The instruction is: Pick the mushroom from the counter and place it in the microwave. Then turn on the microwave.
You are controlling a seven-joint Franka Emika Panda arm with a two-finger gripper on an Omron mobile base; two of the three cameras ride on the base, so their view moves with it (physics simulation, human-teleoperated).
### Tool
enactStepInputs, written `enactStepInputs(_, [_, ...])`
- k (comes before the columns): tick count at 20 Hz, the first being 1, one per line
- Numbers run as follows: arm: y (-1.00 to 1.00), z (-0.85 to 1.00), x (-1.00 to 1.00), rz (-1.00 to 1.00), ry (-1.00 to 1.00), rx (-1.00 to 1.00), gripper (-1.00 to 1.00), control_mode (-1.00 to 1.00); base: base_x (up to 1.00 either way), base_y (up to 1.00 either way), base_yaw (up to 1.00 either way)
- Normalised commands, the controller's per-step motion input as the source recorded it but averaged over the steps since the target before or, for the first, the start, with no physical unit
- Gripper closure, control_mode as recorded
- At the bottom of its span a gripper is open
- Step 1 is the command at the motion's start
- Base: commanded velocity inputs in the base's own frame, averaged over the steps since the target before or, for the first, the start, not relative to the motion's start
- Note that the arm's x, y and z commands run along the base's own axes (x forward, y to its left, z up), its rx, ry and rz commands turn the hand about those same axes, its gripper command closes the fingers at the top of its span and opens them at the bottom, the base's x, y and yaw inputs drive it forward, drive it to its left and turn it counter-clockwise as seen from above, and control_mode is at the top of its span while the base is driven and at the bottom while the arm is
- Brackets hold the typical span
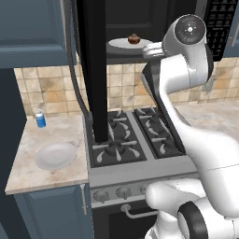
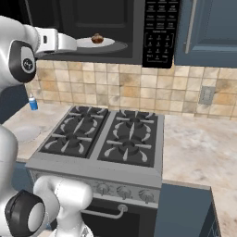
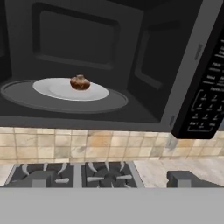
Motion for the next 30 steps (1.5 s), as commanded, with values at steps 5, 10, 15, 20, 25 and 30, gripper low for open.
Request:
enactStepInputs(5, [0.00,0.00,-0.41,0.00,0.00,0.00,-1.00,-1.00,0.00,0.00,0.00])
enactStepInputs(10, [0.00,0.00,-0.39,0.00,0.00,0.00,1.00,-1.00,0.00,0.00,0.00])
enactStepInputs(15, [0.00,0.00,-0.37,0.00,0.00,0.00,1.00,-1.00,0.00,0.00,0.00])
enactStepInputs(20, [0.00,0.00,-0.40,0.00,0.00,0.00,1.00,-1.00,0.00,0.00,0.00])
enactStepInputs(25, [0.00,0.00,-0.45,0.00,0.00,0.00,1.00,-1.00,0.00,0.00,0.00])
enactStepInputs(30, [0.00,0.00,-0.48,0.00,-0.01,0.00,1.00,-1.00,0.00,0.00,0.00])
